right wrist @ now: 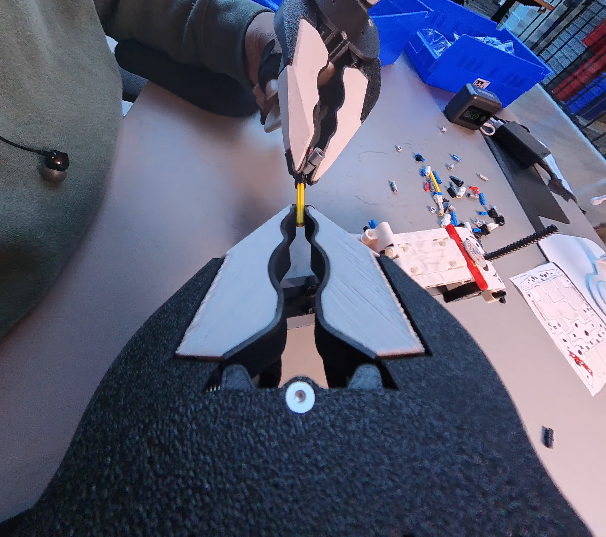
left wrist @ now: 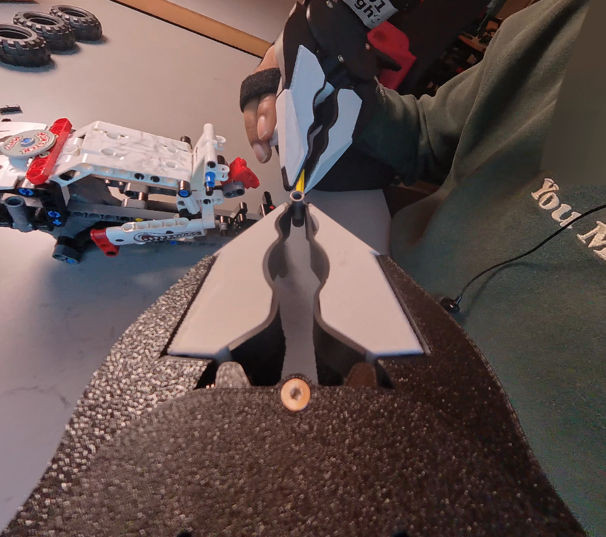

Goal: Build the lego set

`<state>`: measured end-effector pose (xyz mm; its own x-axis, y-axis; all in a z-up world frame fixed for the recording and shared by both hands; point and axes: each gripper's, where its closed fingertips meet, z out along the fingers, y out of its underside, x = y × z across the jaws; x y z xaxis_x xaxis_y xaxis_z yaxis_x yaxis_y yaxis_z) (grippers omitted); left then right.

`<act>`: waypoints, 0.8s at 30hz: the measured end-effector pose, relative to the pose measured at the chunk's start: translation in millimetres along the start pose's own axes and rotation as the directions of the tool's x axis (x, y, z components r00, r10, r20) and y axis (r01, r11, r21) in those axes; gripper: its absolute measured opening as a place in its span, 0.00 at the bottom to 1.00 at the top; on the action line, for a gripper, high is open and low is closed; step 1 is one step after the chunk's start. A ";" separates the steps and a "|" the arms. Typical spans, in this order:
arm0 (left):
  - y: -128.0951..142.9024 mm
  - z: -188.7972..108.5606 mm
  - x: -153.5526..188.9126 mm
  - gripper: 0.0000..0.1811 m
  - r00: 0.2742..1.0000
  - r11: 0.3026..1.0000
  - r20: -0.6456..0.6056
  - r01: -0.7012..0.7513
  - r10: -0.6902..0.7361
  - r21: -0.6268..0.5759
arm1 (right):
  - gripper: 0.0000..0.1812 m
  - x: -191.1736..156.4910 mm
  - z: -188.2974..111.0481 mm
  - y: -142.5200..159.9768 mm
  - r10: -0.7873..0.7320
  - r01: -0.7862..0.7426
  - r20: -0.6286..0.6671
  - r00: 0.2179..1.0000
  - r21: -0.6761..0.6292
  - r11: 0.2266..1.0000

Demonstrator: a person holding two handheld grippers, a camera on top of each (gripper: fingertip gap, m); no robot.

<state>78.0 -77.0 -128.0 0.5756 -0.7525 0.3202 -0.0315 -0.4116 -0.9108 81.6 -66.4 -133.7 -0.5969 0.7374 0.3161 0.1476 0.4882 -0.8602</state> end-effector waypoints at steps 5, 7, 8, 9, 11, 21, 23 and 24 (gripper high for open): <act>2.4 1.6 1.0 0.07 0.998 0.998 0.023 -0.061 0.061 -0.020 | 0.02 1.9 -0.9 0.0 -0.055 0.056 -0.025 0.998 0.005 0.998; 5.4 3.5 1.4 0.06 0.997 0.996 0.028 -0.076 0.077 -0.038 | 0.02 -0.2 -0.2 2.2 -0.075 0.075 -0.022 0.997 -0.001 0.997; 5.6 3.8 0.1 0.04 0.995 0.995 0.041 -0.089 0.090 -0.041 | 0.02 -1.2 0.2 2.1 -0.077 0.077 -0.019 0.997 0.004 0.997; 5.7 4.2 -0.3 0.04 0.994 0.995 0.047 -0.095 0.097 -0.043 | 0.02 -1.2 0.3 2.5 -0.080 0.080 -0.021 0.997 0.005 0.997; 5.8 4.8 -0.4 0.04 0.994 0.994 0.052 -0.099 0.101 -0.044 | 0.02 -0.7 -0.2 2.8 -0.090 0.090 -0.025 0.996 0.005 0.996; 34.0 9.2 -25.7 0.04 0.914 0.920 0.205 -0.296 0.351 -0.257 | 0.01 2.4 -25.7 55.5 0.089 -0.081 0.029 0.996 -0.218 0.973; 41.4 9.5 -33.3 0.04 0.905 0.908 0.218 -0.296 0.366 -0.297 | 0.03 8.0 -29.2 68.2 0.112 -0.107 0.005 0.994 -0.235 0.966; 43.8 10.1 -35.6 0.04 0.904 0.905 0.220 -0.293 0.367 -0.308 | 0.06 10.1 -26.9 70.2 0.111 -0.109 -0.003 0.994 -0.227 0.968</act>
<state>64.4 -63.1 -181.9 0.6882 -0.7182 -0.1024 -0.4490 -0.3108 -0.8378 107.1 -12.1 -180.2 -0.5746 0.7884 0.2197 0.3870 0.4983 -0.7758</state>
